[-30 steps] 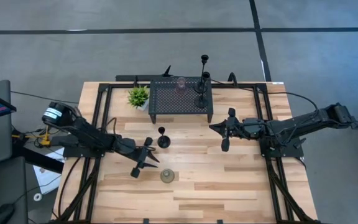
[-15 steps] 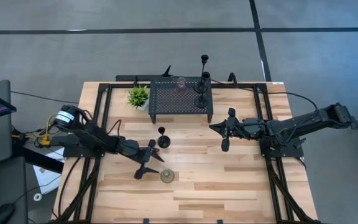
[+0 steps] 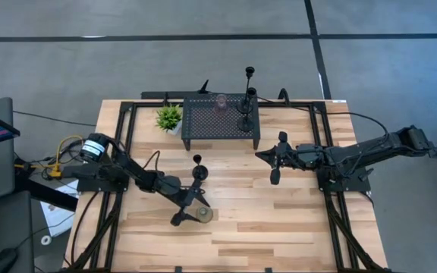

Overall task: Pick & Place candle stick holders
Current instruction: Align the green glass candle holder with the pink glass candle holder on the shelf

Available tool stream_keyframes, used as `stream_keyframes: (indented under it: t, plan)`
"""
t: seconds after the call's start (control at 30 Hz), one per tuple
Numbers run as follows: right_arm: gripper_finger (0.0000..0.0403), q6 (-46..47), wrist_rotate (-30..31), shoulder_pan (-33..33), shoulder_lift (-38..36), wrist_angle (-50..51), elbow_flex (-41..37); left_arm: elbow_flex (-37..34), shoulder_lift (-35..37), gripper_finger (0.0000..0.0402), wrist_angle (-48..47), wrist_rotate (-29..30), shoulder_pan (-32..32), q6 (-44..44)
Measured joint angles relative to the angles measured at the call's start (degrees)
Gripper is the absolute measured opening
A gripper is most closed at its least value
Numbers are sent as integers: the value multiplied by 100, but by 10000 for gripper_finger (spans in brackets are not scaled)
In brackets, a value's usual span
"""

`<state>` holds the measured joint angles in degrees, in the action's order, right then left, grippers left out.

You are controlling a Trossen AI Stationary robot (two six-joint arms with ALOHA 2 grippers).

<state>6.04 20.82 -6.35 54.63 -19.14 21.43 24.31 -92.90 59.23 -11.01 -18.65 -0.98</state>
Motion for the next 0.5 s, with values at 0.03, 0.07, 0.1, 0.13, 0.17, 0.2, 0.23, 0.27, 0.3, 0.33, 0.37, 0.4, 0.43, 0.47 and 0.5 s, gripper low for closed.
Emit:
stream_keyframes:
  t: [0.03,0.07,0.1,0.13,0.17,0.2,0.23,0.27,0.3,0.33,0.37,0.4,0.43,0.47,0.5]
  plan:
    - [0,0,0,0,0,0,0,34,-18,318,4,1,-18,1]
    - [0,0,0,0,0,0,0,86,-54,318,11,1,-35,0]
    - [0,0,0,0,0,2,0,125,-85,318,7,2,-54,0]
    - [0,1,0,0,0,2,0,144,-110,318,3,0,-62,1]
    - [0,1,0,0,0,2,0,183,-150,318,7,1,-71,-1]
    - [0,1,0,0,1,6,0,214,-178,318,4,1,-81,-1]
    - [0,2,0,0,0,9,0,228,-192,318,-3,3,-81,-1]
    - [0,2,0,0,1,9,0,250,-210,318,1,3,-81,0]
    - [0,2,0,0,1,13,0,275,-231,317,2,9,-81,0]
    - [0,2,0,0,2,17,0,280,-238,314,4,20,-81,0]
    - [0,3,0,0,2,15,0,280,-238,311,1,30,-81,-1]
    - [0,7,0,0,2,18,0,280,-238,307,3,49,-81,0]
    - [0,26,0,0,2,24,0,280,-238,303,3,62,-81,0]
    - [0,48,0,0,2,24,0,280,-238,298,0,69,-81,1]
    - [0,55,0,0,2,22,0,280,-238,292,1,71,-81,11]
